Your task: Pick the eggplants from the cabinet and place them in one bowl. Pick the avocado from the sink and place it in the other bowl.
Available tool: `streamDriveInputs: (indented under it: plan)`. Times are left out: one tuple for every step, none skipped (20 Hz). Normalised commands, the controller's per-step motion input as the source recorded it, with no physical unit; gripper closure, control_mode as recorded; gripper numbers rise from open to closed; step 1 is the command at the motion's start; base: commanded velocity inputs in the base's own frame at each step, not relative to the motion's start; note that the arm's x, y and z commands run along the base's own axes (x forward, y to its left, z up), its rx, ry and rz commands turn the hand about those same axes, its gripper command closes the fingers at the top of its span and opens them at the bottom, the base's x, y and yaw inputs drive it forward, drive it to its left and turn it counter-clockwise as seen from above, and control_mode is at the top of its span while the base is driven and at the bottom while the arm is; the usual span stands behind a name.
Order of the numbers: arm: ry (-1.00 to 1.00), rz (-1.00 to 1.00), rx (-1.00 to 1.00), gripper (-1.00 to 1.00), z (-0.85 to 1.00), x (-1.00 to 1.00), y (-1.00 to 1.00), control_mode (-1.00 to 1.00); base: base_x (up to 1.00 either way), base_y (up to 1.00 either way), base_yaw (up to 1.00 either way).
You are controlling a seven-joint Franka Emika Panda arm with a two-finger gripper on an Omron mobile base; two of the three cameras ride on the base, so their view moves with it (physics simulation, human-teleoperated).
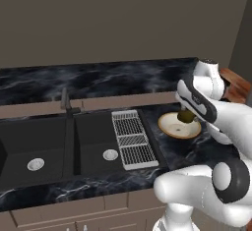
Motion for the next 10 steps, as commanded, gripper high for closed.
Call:
streamDriveInputs:
  plan:
    - [0.01, 0.03, 0.00, 1.00, -0.45, 0.50, -0.19, -1.00, 0.00, 0.00, 0.00]
    - [0.01, 0.03, 0.00, 1.00, -0.44, 0.49, -0.23, -1.00, 0.00, 0.00, 0.00]
    - [0.00, 0.04, 0.00, 1.00, -0.44, 0.45, -0.28, -1.00, 0.00, 0.00, 0.00]
    - [0.01, 0.05, 0.00, 1.00, -0.42, 0.44, -0.33, -1.00, 0.00, 0.00, 0.00]
    - [0.01, 0.05, 0.00, 1.00, -0.42, 0.46, -0.31, -1.00, 0.00, 0.00, 0.00]
    - [0.02, 0.04, 0.00, 1.00, -0.45, 0.52, -0.23, -1.00, 0.00, 0.00, 0.00]
    - [0.02, 0.04, 0.00, 1.00, -0.45, 0.52, -0.24, -1.00, 0.00, 0.00, 0.00]
    - [0.00, 0.05, 0.00, 1.00, -0.46, 0.55, -0.29, -1.00, 0.00, 0.00, 0.00]
    - [0.02, 0.05, 0.00, 1.00, -0.44, 0.55, -0.26, -1.00, 0.00, 0.00, 0.00]
    - [0.03, 0.05, 0.00, 1.00, -0.47, 0.58, -0.21, -1.00, 0.00, 0.00, 0.00]
